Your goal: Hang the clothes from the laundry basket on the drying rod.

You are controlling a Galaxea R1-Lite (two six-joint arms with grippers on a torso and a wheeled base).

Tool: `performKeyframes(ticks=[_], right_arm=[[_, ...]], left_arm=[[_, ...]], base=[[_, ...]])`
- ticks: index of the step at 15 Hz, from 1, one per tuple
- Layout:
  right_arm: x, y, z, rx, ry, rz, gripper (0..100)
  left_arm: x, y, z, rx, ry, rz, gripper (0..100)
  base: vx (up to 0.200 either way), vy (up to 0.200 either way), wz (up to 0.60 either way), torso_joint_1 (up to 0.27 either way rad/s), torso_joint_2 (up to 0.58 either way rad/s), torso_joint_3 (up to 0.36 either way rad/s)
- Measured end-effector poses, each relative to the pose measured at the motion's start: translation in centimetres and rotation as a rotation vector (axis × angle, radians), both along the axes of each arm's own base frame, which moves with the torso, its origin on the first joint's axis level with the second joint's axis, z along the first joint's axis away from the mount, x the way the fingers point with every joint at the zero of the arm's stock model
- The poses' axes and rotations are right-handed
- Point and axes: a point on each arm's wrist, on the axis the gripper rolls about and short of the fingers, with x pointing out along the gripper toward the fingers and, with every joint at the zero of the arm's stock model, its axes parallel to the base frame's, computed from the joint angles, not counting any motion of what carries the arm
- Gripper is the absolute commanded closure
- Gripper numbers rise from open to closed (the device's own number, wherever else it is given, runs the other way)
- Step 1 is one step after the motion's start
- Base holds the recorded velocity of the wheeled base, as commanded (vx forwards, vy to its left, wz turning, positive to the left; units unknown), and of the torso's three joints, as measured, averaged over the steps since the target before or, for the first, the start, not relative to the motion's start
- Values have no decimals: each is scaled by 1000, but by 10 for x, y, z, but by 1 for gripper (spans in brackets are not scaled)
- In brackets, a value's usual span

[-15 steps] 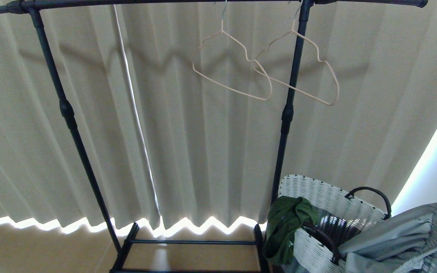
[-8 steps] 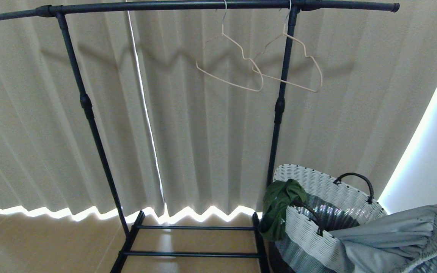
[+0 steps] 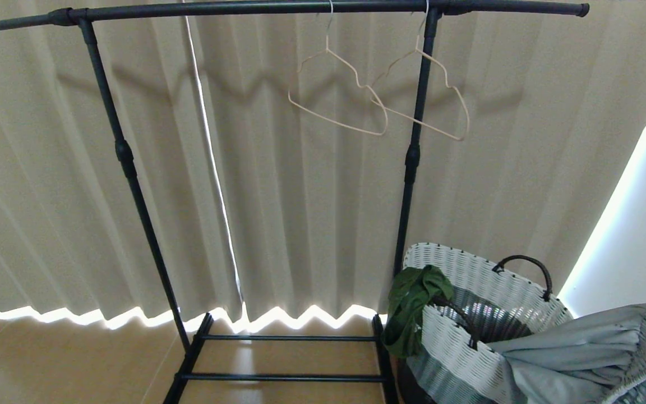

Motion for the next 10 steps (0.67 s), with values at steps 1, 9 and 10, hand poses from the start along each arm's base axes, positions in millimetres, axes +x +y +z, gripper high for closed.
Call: performKeyframes(ticks=[1,9,10], right_arm=[[0,0,0,0,1,0,100],[3,0,5,-6,-13,7,100],[3,2,6,-10,-10,19,100]], left_arm=[[0,0,0,0,0,0,0],[0,0,0,3,0,0,0],[0,0,0,3,-1,1,0]], base=[[0,200,0,7,2,2],[0,100,0,1,1,1],[0,0,0,0,0,0]])
